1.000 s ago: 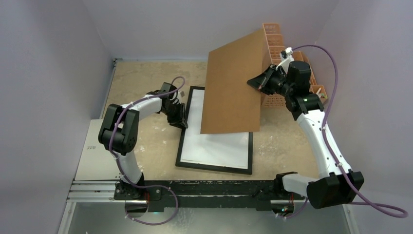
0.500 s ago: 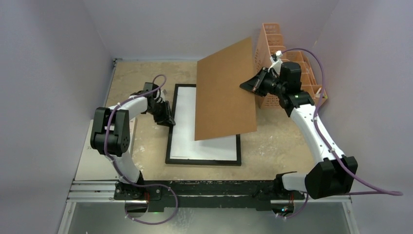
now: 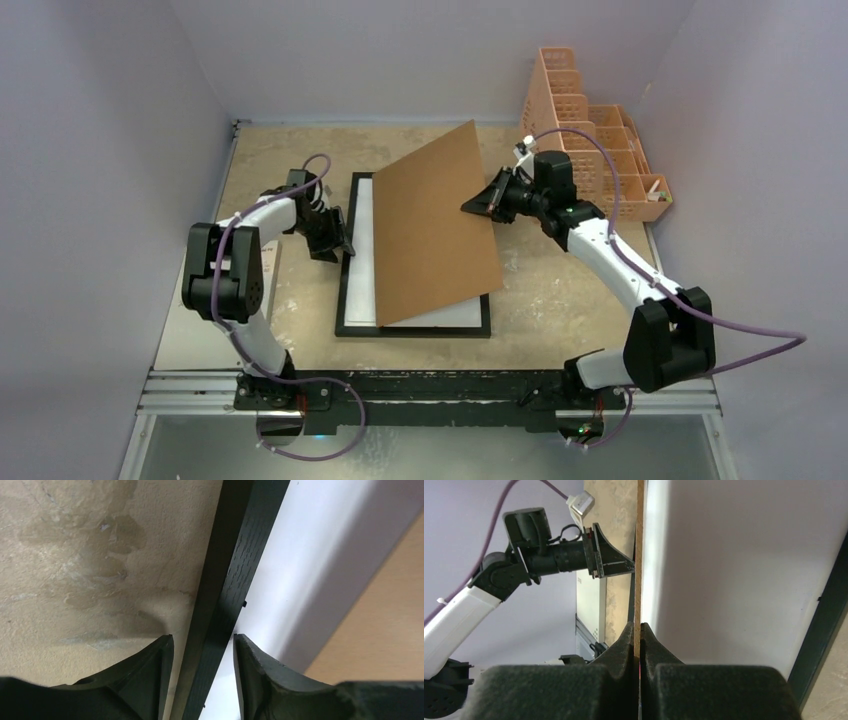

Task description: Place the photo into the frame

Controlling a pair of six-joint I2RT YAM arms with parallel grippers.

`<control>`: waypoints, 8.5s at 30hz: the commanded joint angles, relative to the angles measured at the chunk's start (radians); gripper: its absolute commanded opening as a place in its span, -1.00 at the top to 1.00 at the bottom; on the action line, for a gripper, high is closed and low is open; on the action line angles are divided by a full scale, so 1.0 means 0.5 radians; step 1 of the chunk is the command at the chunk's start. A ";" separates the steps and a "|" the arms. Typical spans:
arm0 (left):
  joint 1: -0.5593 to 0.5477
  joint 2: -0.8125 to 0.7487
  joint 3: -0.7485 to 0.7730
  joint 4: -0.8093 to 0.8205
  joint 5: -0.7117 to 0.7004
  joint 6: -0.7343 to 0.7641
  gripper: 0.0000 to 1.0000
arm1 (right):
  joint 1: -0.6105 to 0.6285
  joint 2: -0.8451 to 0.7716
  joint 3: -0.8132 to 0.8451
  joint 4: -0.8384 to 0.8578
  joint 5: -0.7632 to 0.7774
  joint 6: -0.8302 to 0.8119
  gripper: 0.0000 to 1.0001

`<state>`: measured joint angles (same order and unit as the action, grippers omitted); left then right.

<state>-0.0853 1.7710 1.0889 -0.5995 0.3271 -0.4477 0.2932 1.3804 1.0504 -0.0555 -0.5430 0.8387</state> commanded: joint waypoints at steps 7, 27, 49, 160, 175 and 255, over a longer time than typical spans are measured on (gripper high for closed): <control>0.023 -0.167 0.093 -0.022 0.003 -0.050 0.01 | 0.069 -0.033 -0.203 0.552 -0.008 0.195 1.00; 0.023 -0.091 0.009 -0.010 -0.072 -0.025 0.40 | 0.122 0.151 -0.463 0.983 0.016 0.350 1.00; 0.023 -0.055 -0.009 0.008 -0.043 -0.037 0.44 | 0.143 0.334 -0.597 1.297 0.089 0.358 1.00; 0.023 -0.020 0.114 -0.057 0.024 0.017 0.23 | 0.312 0.272 -0.036 -0.302 1.376 -0.201 0.00; 0.023 -0.010 0.059 -0.003 0.080 0.030 0.07 | 0.310 0.751 0.257 -0.265 1.244 -0.197 0.10; 0.023 0.015 -0.004 0.076 0.128 0.040 0.22 | 0.310 1.092 0.418 0.066 0.997 -0.533 0.29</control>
<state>-0.0685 1.7966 1.1038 -0.5873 0.3885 -0.4263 0.4461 1.9175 1.2617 -0.0452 0.0048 0.5964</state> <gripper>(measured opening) 0.415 0.363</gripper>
